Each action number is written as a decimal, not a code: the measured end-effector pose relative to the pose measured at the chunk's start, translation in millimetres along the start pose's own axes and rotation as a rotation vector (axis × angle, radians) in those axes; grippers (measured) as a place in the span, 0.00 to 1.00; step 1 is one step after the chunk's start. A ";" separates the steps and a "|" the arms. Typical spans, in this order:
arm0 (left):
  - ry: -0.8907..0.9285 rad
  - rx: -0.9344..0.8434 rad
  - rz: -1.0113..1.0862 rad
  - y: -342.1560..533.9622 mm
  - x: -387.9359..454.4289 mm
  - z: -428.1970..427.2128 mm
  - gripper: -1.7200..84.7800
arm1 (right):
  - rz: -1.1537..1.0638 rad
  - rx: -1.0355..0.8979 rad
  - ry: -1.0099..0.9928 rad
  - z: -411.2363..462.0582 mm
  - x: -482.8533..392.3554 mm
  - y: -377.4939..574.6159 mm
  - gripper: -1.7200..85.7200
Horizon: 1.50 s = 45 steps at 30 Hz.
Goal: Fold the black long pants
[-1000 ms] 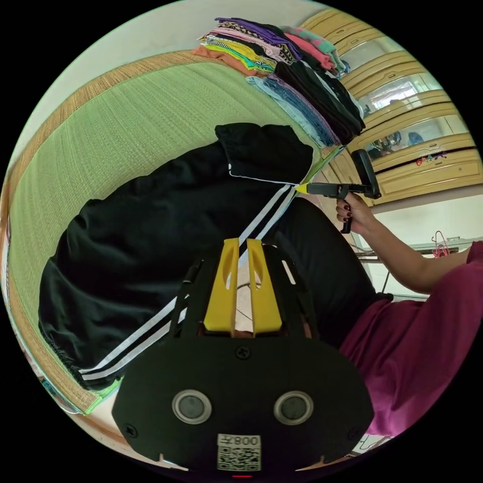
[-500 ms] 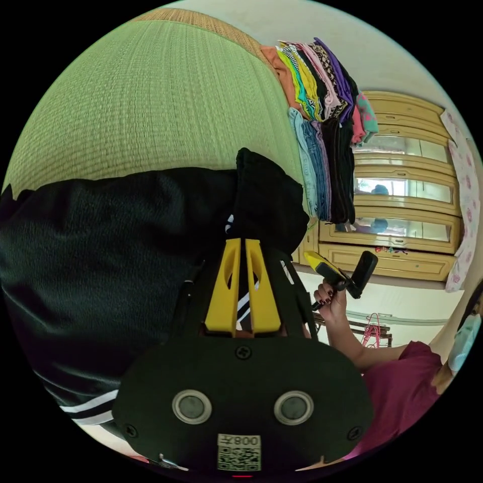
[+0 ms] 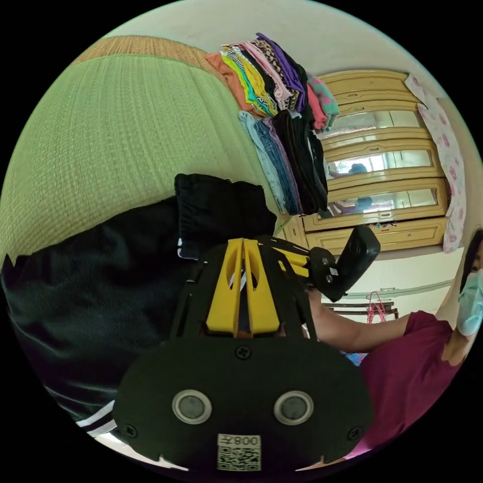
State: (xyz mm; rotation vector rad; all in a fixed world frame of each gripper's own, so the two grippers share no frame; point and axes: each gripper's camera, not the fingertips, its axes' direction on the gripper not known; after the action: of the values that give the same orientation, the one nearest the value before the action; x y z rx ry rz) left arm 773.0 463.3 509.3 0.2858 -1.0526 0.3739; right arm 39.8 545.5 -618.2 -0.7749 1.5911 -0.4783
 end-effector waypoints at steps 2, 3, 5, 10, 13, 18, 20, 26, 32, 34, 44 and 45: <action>-0.025 0.005 0.049 -9.3 12.2 -3.2 0.02 | 0.024 0.013 0.000 -2.8 2.3 6.5 0.04; -0.061 0.012 0.068 -15.1 18.2 -6.8 0.02 | 0.030 0.007 -0.006 -2.2 3.2 8.1 0.05; -0.133 0.021 0.064 -22.1 21.5 -12.8 0.02 | 0.026 0.003 -0.031 -1.4 1.9 15.7 0.06; -0.250 -0.005 -0.068 -28.6 5.6 -17.5 0.03 | -0.074 -0.007 -0.001 7.0 -25.4 25.2 0.10; -0.248 -0.036 -0.129 -32.1 0.4 -10.7 0.03 | -0.133 -0.039 0.035 21.3 -39.8 26.6 0.10; -0.212 -0.036 -0.164 -46.9 9.8 -5.0 0.03 | -0.119 -0.088 0.114 45.4 -38.5 34.1 0.06; -0.203 -0.030 -0.144 -55.0 19.6 -6.6 0.03 | -0.110 -0.073 0.088 46.4 -32.3 44.0 0.04; -0.191 0.006 -0.081 -83.9 53.5 -16.8 0.03 | 0.073 0.113 -0.043 8.2 15.0 81.9 0.03; -0.162 0.002 -0.026 -125.1 90.2 -6.9 0.06 | 0.331 0.297 -0.167 -22.9 89.6 149.4 0.02; -0.168 -0.025 0.015 -146.2 110.5 7.4 0.07 | 0.410 0.334 -0.206 -22.1 109.8 170.4 0.02; -0.284 -0.180 0.208 -232.5 206.1 71.5 0.09 | 0.823 0.446 -0.408 26.9 202.3 286.6 0.02; -0.301 -0.194 0.225 -241.5 216.9 79.0 0.09 | 0.842 0.452 -0.423 30.6 206.2 291.9 0.02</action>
State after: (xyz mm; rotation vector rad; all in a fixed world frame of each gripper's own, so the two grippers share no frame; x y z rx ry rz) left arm 910.9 249.0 725.4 0.0485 -1.4137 0.4354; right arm 1.3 603.3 -970.1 0.1612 1.2005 -0.0337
